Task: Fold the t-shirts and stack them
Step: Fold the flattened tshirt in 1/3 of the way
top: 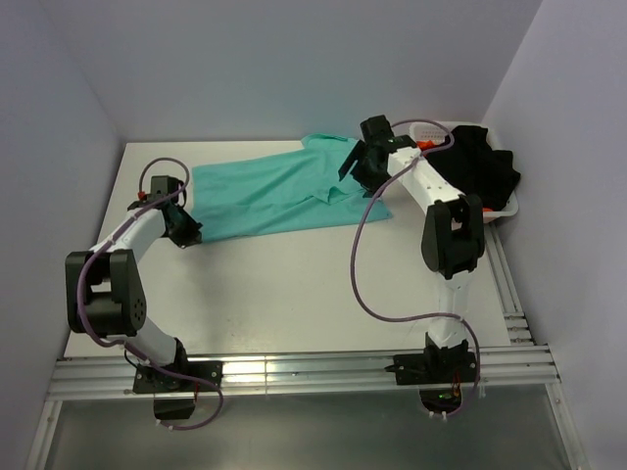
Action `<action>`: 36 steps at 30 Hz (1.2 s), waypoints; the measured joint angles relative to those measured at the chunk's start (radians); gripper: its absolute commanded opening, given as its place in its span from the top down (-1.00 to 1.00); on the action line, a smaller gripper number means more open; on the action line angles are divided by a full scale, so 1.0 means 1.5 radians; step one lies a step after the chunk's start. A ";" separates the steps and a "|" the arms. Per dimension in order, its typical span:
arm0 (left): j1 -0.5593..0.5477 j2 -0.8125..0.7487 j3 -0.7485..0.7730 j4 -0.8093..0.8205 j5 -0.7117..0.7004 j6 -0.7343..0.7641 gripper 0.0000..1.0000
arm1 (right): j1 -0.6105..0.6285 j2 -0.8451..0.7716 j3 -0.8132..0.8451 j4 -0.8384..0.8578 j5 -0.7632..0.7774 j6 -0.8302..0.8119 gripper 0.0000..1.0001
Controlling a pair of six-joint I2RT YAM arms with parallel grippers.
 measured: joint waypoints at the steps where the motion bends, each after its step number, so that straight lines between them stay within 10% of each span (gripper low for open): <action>1: 0.000 0.004 -0.001 0.004 0.001 0.000 0.99 | 0.002 -0.001 -0.009 -0.005 0.006 -0.001 -0.68; 28: 0.003 -0.004 -0.065 0.014 0.005 0.027 0.99 | 0.012 0.236 0.216 -0.008 0.014 0.055 -0.51; 36: 0.014 -0.004 -0.066 0.019 0.005 0.037 0.99 | 0.012 0.248 0.221 -0.002 0.014 0.062 0.90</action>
